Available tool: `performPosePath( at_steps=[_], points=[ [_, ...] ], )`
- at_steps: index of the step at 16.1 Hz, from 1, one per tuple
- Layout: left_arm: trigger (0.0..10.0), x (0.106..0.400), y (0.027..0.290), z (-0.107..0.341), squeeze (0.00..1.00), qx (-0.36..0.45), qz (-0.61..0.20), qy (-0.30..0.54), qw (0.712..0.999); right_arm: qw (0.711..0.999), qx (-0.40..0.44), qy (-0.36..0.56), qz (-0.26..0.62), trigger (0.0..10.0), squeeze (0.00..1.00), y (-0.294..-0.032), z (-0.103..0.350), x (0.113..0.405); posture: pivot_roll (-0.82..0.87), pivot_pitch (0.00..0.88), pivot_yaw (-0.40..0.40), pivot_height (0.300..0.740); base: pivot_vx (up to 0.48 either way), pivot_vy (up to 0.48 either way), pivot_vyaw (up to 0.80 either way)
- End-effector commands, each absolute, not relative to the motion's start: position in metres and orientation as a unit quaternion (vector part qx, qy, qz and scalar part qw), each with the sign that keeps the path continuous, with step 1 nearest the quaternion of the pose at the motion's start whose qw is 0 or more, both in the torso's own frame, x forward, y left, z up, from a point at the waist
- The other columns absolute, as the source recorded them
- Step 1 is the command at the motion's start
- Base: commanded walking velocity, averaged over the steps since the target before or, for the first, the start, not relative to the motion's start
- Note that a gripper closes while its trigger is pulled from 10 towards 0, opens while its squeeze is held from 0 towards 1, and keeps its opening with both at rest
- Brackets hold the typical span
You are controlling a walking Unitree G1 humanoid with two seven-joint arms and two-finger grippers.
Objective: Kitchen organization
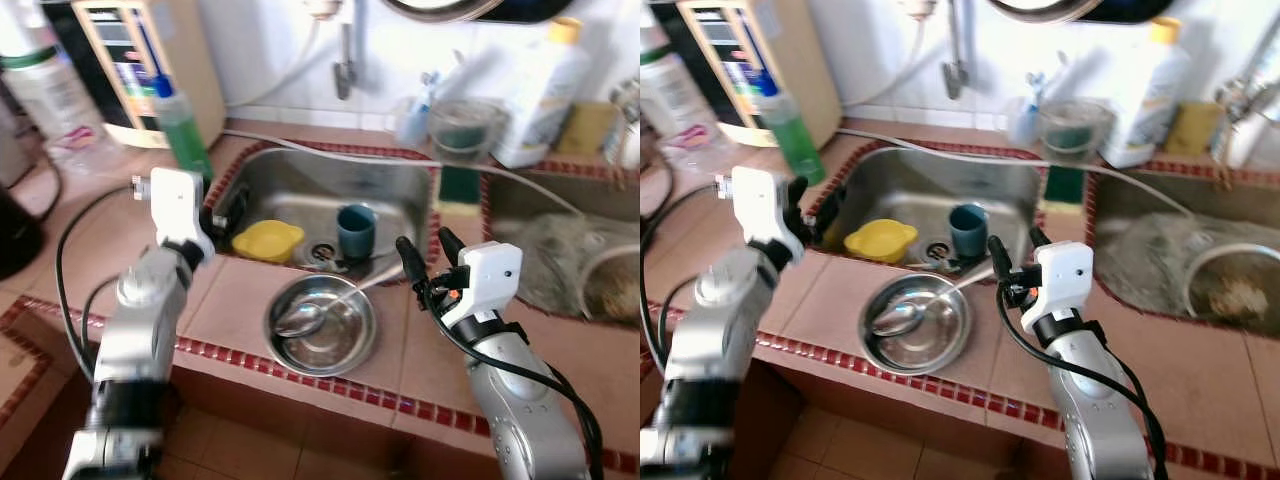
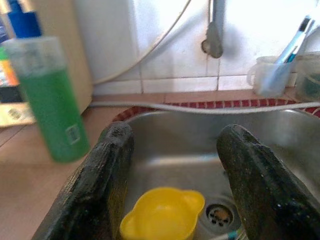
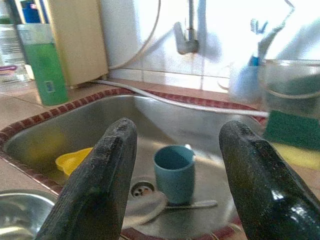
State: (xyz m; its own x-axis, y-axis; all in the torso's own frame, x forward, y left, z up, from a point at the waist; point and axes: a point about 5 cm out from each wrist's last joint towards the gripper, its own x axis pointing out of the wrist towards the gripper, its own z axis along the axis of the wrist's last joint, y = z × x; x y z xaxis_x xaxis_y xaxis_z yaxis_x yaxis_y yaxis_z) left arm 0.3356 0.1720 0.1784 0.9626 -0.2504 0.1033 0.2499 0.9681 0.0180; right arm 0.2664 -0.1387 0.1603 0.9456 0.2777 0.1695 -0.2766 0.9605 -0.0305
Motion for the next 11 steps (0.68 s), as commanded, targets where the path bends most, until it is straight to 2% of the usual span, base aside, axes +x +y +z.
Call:
performPosePath(
  at_steps=[1, 5, 11],
  points=[
    [10.0, 0.332, 0.172, 0.178, 0.0, 0.003, -0.122, -0.05, 0.991, 0.984, -0.004, -0.091, 0.15, 10.0, 0.0, -0.136, 0.161, 0.267, -0.27, 0.006, 0.087, 0.74, 0.0, 0.0, 0.0],
    [10.0, 0.315, 0.155, 0.172, 0.0, -0.009, -0.145, -0.054, 0.988, 0.983, -0.008, -0.084, 0.162, 10.0, 0.0, -0.137, 0.157, 0.269, -0.26, 0.0, 0.068, 0.74, 0.0, 0.0, 0.0],
    [10.0, 0.291, 0.131, 0.164, 0.0, 0.006, -0.257, -0.04, 0.966, 0.988, 0.013, -0.064, 0.14, 10.0, 0.0, -0.138, 0.144, 0.267, -0.25, 0.0, 0.066, 0.74, 0.0, 0.0, 0.0]
  ],
)
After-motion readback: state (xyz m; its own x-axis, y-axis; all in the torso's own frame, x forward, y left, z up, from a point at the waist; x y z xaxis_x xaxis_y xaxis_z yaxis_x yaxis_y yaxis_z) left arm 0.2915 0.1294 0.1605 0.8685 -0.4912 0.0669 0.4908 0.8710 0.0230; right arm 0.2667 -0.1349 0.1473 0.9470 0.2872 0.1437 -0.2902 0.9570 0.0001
